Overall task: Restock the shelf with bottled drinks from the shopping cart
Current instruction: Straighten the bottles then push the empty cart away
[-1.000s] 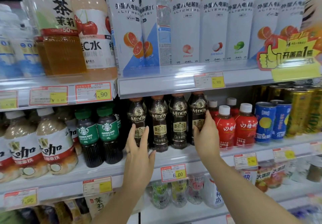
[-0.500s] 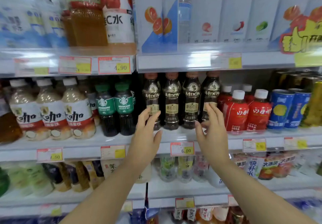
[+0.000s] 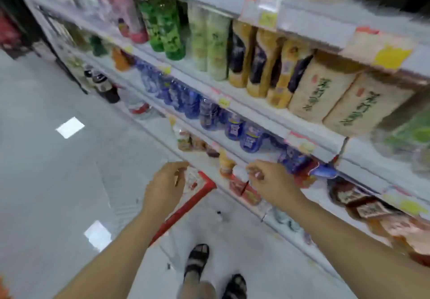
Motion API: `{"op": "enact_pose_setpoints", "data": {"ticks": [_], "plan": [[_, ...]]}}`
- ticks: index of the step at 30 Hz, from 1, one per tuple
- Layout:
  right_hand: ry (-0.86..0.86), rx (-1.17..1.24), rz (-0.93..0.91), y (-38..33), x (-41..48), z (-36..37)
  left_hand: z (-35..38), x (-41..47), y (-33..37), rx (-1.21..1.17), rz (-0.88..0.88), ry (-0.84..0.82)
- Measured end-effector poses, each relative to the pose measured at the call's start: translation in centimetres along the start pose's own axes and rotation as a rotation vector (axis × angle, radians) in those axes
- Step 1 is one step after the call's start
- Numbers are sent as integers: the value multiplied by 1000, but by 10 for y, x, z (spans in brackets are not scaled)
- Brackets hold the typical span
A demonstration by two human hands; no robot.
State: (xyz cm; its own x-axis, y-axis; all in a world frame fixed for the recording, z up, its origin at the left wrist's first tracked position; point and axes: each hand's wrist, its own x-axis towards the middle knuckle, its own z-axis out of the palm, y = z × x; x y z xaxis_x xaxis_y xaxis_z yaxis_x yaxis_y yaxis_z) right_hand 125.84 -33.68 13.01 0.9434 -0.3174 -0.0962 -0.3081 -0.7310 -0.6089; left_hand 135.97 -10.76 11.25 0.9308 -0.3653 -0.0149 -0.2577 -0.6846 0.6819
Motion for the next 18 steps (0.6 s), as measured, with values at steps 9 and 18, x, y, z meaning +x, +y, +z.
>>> {"op": "enact_pose_setpoints", "data": {"ticks": [9, 18], "plan": [[-550, -262, -117, -10, 29, 179, 35, -61, -164, 172, -304, -406], [-389, -321, -199, -1, 37, 242, 46, -65, -203, 48, -111, -582]]}}
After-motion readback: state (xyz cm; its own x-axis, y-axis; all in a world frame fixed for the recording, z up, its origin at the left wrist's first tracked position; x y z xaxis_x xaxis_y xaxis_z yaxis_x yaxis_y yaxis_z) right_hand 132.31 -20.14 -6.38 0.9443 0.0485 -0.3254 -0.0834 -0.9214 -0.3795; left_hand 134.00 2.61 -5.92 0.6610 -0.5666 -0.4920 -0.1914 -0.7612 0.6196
